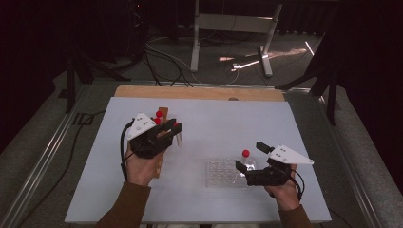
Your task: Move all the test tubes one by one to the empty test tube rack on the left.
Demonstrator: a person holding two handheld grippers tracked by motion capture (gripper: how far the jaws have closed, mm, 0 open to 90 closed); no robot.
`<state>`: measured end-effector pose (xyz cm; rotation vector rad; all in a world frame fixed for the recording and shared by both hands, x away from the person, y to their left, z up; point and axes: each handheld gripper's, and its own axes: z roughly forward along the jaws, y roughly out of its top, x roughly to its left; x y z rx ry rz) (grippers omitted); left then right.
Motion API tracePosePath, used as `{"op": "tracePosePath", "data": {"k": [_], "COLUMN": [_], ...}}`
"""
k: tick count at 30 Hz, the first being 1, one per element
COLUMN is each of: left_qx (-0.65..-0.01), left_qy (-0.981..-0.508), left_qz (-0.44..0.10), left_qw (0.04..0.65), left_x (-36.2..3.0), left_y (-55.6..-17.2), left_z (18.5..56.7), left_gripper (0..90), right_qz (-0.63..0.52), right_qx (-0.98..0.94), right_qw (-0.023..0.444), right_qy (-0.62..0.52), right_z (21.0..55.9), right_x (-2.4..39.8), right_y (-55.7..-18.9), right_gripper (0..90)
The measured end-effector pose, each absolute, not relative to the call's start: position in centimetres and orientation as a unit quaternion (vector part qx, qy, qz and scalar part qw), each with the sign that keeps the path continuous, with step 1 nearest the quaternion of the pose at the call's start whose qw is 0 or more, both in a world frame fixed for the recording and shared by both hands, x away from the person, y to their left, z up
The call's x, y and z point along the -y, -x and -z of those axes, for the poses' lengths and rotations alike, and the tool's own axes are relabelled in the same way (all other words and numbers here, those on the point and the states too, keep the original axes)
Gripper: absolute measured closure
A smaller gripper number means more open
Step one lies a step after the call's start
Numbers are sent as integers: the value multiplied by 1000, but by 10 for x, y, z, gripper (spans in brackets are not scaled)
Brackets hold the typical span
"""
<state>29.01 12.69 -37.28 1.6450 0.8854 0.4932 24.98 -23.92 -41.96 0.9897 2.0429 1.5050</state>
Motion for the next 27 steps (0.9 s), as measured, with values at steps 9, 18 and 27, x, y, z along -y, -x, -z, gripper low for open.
{"op": "tracePosePath", "data": {"k": [9,18,27], "left_qx": [-401,-418,-427], "left_qy": [-688,-683,-681], "left_qz": [-228,-248,-262], "left_qw": [559,545,534], "left_x": [-146,-159,-171], "left_y": [-293,-294,-293], "left_z": [374,377,379], "left_gripper": [710,709,709], "right_qz": [-540,-540,-540], "right_qx": [-735,-736,-737], "right_qw": [205,204,203], "right_qy": [-355,-354,-353], "right_z": [420,420,420], "right_x": [240,241,241], "right_y": [-250,-250,-250], "right_gripper": [0,0,0]}}
